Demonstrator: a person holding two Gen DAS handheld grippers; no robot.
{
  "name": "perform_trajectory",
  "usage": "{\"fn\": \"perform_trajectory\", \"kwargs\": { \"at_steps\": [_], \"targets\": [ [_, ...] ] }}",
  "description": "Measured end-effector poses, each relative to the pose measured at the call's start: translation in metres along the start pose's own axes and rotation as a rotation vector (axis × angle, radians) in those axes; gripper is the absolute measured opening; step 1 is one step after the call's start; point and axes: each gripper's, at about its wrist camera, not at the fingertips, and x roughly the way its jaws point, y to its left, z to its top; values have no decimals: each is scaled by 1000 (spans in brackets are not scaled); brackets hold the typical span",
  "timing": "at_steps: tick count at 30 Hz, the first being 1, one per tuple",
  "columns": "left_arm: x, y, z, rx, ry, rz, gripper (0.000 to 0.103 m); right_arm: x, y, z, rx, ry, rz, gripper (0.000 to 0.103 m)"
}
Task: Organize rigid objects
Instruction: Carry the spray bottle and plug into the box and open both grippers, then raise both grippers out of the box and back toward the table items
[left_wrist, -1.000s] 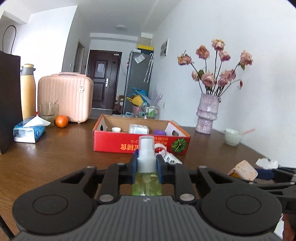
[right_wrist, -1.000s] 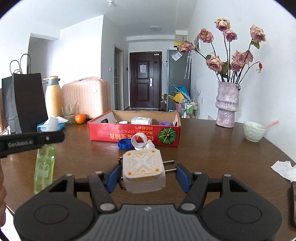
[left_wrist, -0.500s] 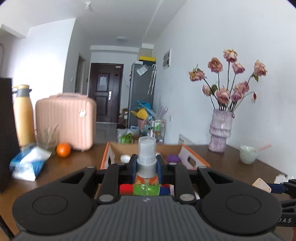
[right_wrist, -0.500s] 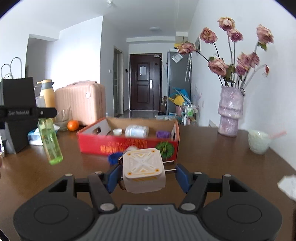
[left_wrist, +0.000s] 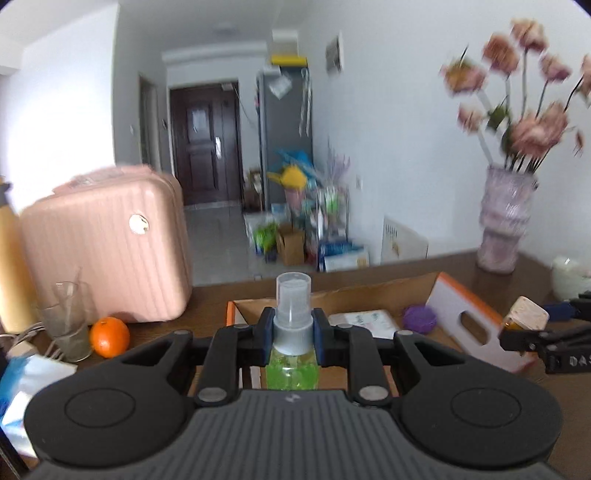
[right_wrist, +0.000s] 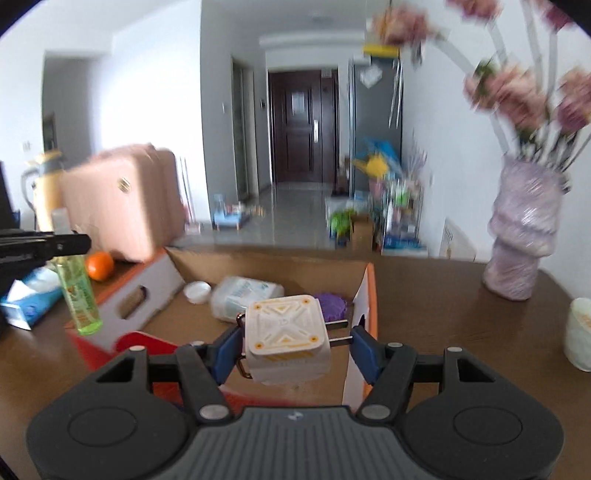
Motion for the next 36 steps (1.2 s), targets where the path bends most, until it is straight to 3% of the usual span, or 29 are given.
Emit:
{"fn": "perform_trajectory", "kwargs": {
  "at_steps": [4, 6, 8, 9, 10, 11, 13, 16, 25, 31, 36],
  "targets": [
    [65, 0, -2, 84, 104, 59, 21, 62, 1, 16, -24, 90, -31, 64],
    [90, 2, -7, 75, 149, 37, 22, 81, 7, 16, -66, 101, -65, 64],
    [106, 4, -11, 48, 150, 14, 34, 95, 10, 20, -73, 97, -66, 63],
    [114, 4, -12, 45, 170, 8, 51, 100, 11, 23, -66, 99, -65, 66],
    [119, 2, -12, 45, 181, 2, 59, 103, 11, 26, -60, 97, -61, 76],
    [120, 0, -13, 48, 174, -12, 63, 102, 12, 29, -52, 81, -48, 83],
    [119, -4, -11, 60, 155, -39, 73, 98, 9, 36, -37, 49, -24, 83],
    [110, -3, -8, 44, 131, -67, 78, 90, 1, 43, -9, 38, -20, 86],
    [59, 16, 19, -46, 99, -6, 86, 38, -9, 50, 34, 25, -36, 86],
    [-12, 11, 34, -52, 26, 33, 98, -32, -3, 48, 26, -27, -41, 91],
    [-79, -2, 22, -54, -55, 76, 103, -94, 0, 24, 25, -88, -40, 94]
  ]
}}
